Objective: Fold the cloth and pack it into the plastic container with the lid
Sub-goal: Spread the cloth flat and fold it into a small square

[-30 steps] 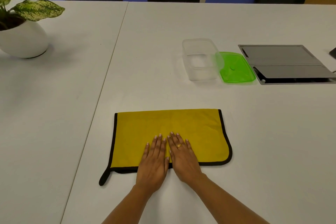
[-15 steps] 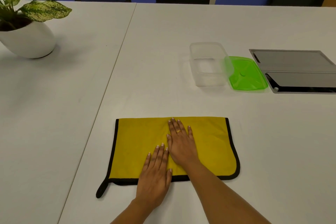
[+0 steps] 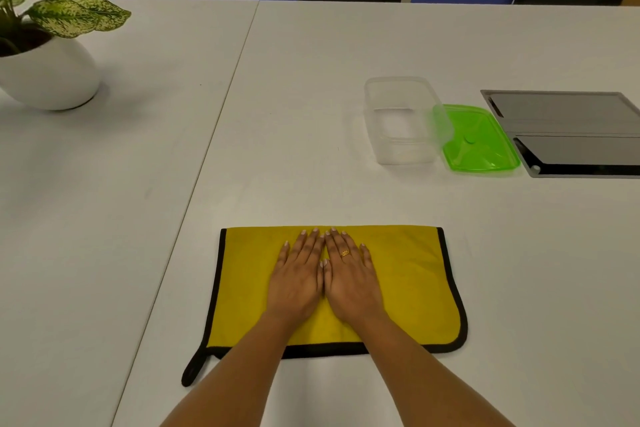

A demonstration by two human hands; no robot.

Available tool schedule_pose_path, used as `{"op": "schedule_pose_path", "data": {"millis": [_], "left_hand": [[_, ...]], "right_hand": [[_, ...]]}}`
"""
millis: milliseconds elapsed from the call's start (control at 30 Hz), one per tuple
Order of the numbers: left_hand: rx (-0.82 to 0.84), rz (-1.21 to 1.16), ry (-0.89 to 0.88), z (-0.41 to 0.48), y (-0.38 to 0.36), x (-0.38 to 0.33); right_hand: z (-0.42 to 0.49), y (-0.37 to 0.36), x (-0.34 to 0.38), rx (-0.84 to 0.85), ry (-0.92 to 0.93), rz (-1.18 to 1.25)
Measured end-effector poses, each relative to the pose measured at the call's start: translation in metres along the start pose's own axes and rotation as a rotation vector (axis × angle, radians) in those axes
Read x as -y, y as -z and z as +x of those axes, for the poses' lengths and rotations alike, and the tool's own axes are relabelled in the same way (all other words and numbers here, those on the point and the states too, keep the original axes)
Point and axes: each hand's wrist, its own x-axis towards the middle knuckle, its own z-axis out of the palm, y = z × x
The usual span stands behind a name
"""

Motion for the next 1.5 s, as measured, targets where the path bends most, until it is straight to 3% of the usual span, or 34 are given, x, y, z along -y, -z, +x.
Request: {"op": "schedule_pose_path", "data": {"millis": [400,1033,1233,1500], "left_hand": [[-0.009,0.011,0.138,0.007,0.000,0.027],[0.003,-0.107,0.312,-0.021,0.018,0.096],[0.019,-0.109,0.349,-0.025,0.022,0.098],[0.004,-0.023,0.372,-0.030,0.028,0.082]], "right_hand": [[0.012,-0.001,-0.013,-0.029,-0.001,-0.012],[-0.006,0.037,-0.129,-0.080,-0.281,-0.029],[-0.017,0.041,-0.123,-0.262,-0.282,0.062],[-0.049,0.048,-0.121,-0.337,-0.553,0.066]]}}
